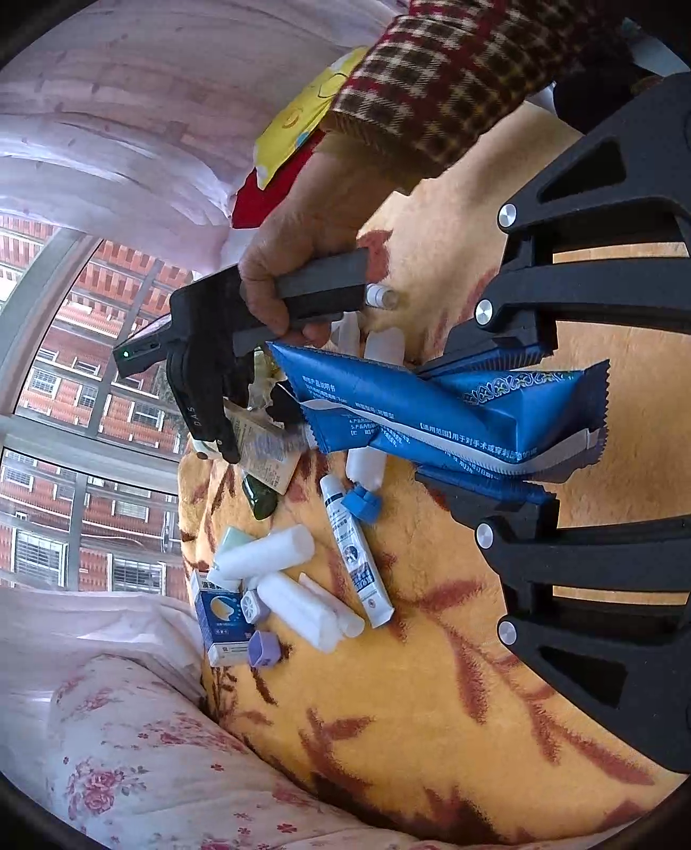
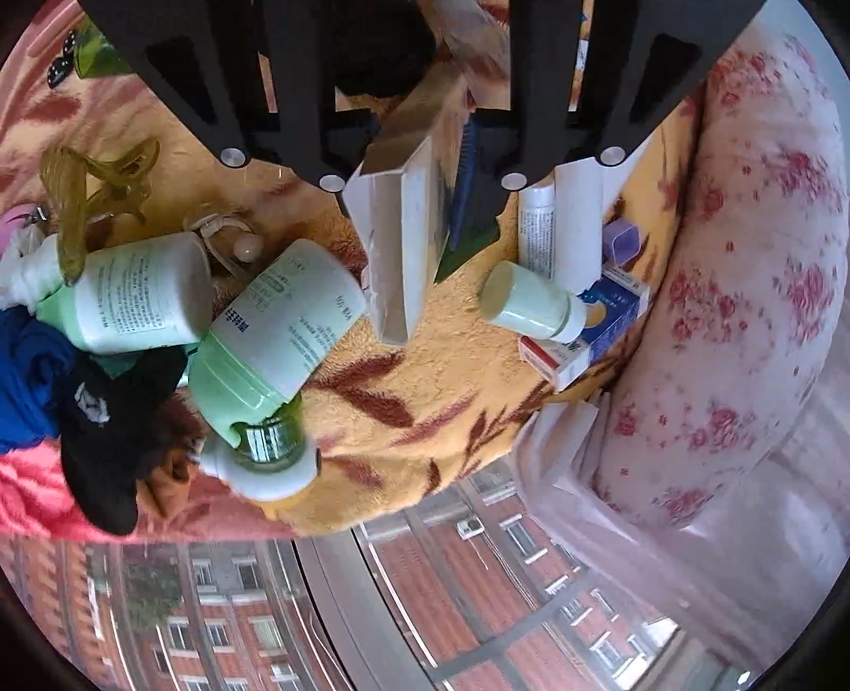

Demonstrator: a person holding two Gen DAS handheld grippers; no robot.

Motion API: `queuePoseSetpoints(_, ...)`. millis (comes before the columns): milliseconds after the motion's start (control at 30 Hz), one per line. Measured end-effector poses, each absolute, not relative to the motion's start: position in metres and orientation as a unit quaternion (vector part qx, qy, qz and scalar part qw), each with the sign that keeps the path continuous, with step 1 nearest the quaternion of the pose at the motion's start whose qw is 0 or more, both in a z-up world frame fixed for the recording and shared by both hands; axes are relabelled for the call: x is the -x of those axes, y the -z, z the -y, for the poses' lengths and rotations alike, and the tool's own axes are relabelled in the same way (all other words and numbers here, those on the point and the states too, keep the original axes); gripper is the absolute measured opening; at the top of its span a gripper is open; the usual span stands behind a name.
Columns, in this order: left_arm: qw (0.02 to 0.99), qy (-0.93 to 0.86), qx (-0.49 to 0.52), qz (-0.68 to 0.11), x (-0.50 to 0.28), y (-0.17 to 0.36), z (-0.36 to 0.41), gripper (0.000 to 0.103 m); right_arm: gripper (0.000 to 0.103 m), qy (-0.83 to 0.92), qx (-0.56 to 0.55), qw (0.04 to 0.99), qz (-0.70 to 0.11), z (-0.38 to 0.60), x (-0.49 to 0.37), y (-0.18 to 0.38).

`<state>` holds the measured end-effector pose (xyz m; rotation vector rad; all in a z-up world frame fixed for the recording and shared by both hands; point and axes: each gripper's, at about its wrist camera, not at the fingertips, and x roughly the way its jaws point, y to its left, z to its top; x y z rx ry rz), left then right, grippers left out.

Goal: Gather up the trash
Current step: 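Grasp the blue wrapper with the left tool while the right tool grasps the cardboard box, then carry both items to the orange bucket and open both tools to drop them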

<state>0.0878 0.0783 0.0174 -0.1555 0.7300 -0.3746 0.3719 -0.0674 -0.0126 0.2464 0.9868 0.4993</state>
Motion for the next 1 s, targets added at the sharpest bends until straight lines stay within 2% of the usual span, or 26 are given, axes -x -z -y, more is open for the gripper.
queuePoseSetpoints(67, 0.914, 0.184, 0.078, -0.354, -0.086, -0.018, -0.077, 0.032, 0.016, -0.249, -0.121, 0.845, -0.457, 0.067, -0.364, 0.009)
queuePoseSetpoints(400, 0.915, 0.183, 0.078, -0.352, -0.067, -0.027, -0.072, 0.033, 0.016, -0.276, -0.140, 0.867, -0.391, 0.098, -0.310, -0.047)
queuePoseSetpoints(667, 0.910, 0.211, 0.054, -0.353, -0.009, -0.047, -0.058, 0.033, 0.016, -0.321, -0.135, 0.865, -0.361, 0.142, -0.203, -0.095)
queuePoseSetpoints(833, 0.889, 0.235, 0.049, -0.389, 0.038, -0.034, -0.048, 0.033, 0.016, -0.351, -0.112, 0.850, -0.376, 0.165, -0.095, -0.090)
queuePoseSetpoints(1000, 0.846, 0.255, 0.032, -0.467, 0.083, 0.018, -0.027, 0.033, 0.016, -0.369, -0.092, 0.824, -0.421, 0.179, -0.001, -0.048)
